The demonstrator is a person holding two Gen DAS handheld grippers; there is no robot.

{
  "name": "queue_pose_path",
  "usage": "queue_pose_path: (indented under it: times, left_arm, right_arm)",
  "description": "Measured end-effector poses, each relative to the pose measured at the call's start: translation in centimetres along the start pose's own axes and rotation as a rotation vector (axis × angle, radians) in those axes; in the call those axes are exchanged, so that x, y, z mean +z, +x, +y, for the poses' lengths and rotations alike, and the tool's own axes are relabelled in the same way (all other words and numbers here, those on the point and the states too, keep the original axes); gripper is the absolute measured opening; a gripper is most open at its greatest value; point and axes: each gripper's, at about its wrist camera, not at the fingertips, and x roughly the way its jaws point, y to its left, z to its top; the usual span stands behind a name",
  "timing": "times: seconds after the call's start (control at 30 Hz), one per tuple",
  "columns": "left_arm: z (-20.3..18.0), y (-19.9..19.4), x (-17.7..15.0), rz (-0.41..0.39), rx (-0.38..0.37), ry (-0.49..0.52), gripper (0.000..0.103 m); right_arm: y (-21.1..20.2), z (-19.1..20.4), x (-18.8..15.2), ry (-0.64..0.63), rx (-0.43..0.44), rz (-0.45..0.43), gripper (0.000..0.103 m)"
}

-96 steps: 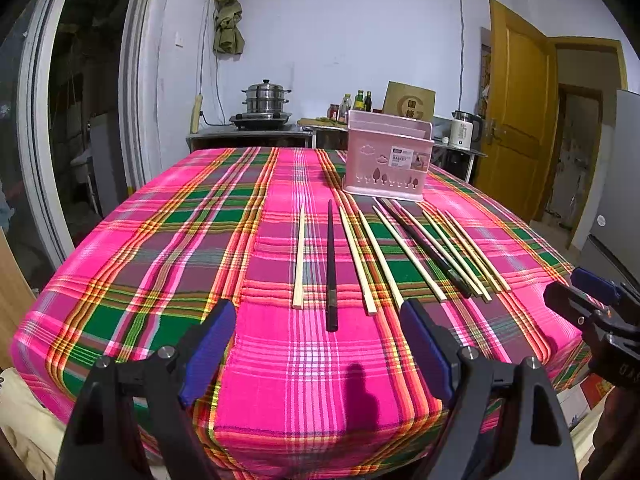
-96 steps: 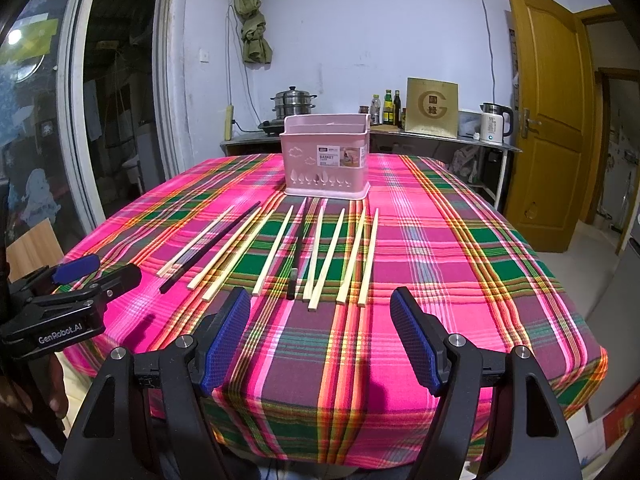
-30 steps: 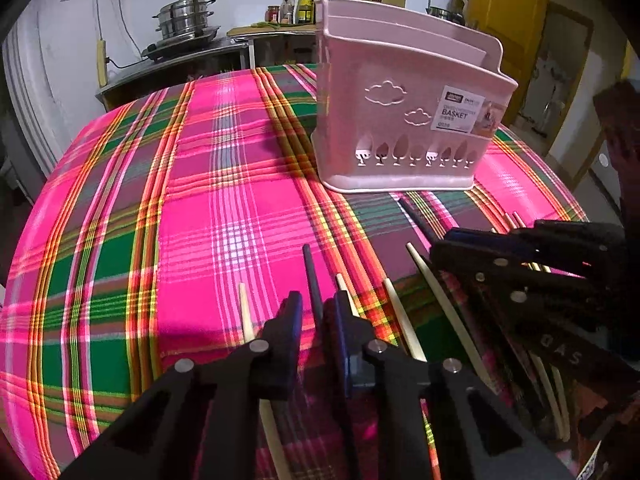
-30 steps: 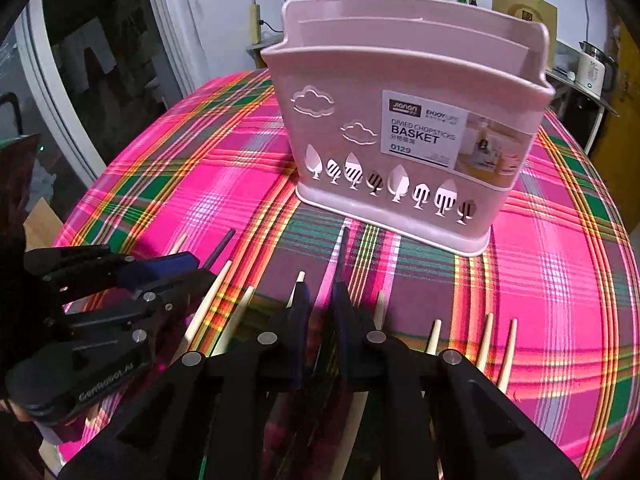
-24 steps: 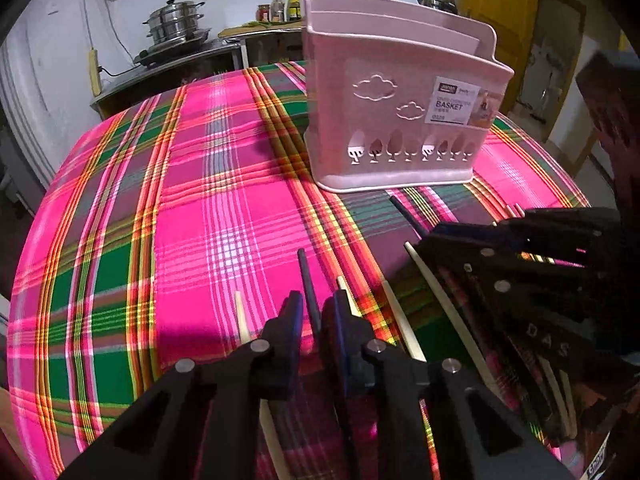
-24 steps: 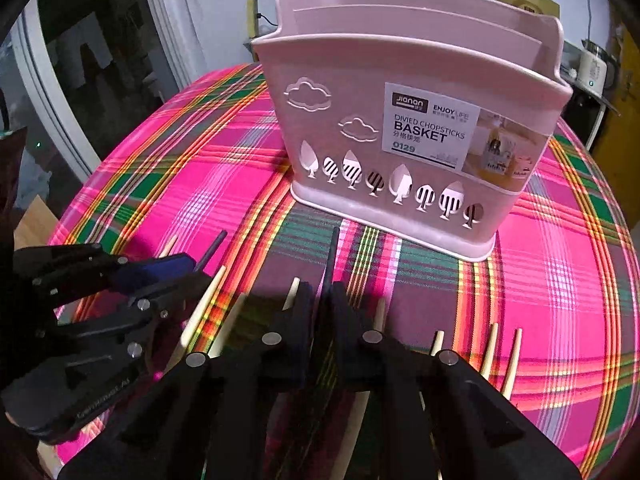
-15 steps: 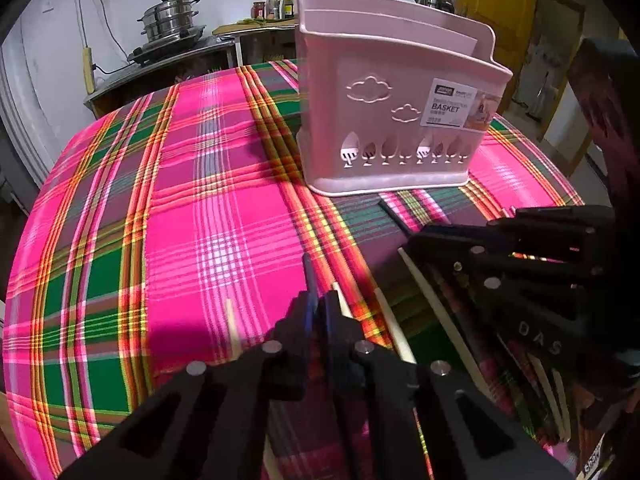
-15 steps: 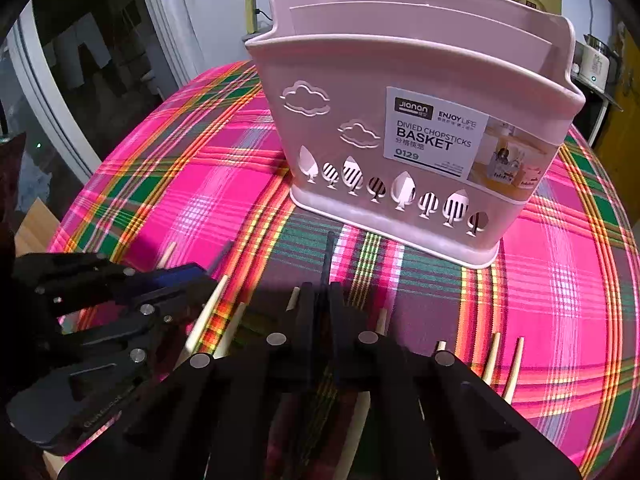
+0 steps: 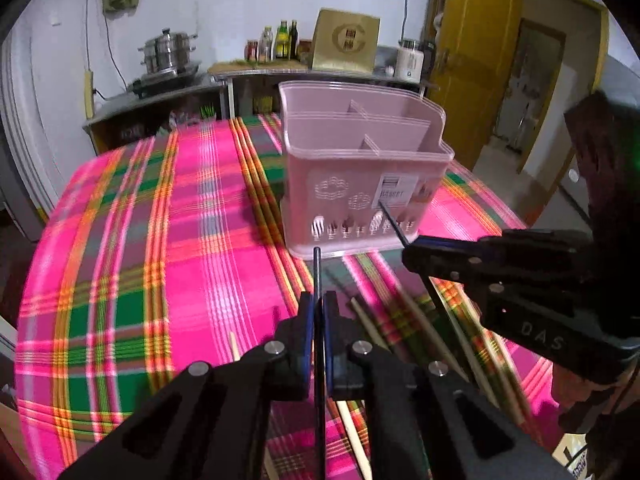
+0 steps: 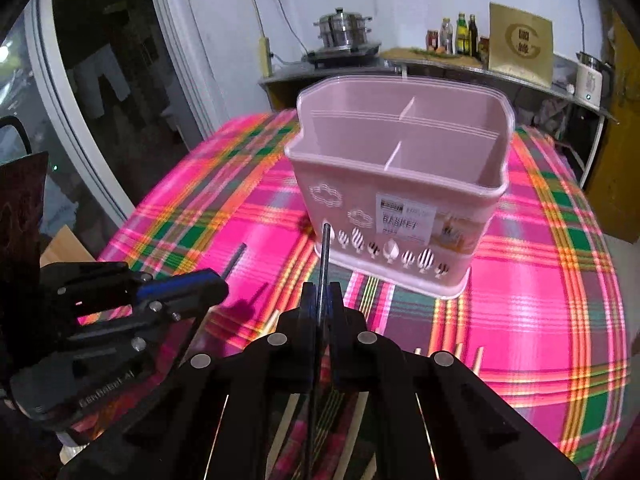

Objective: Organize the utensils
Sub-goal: 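Lift both black chopsticks and carry them over the pink basket with both tools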

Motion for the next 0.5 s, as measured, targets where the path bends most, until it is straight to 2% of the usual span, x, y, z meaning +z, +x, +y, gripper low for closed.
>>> queue_pose_path:
  times: [0.23, 0.5]
  left_arm:
    - [0.0, -5.2, 1.9, -0.106, -0.006, -0.001, 0.005]
    - [-0.1, -8.3, 3.2, -0.176, -0.004, -0.001, 0.005]
  right_arm:
    - [-4.7, 1.0, 1.0, -0.005, 0.021, -0.104, 0.005]
    - [-8.7, 1.9, 1.6, -0.026, 0.025, -0.190, 0.005]
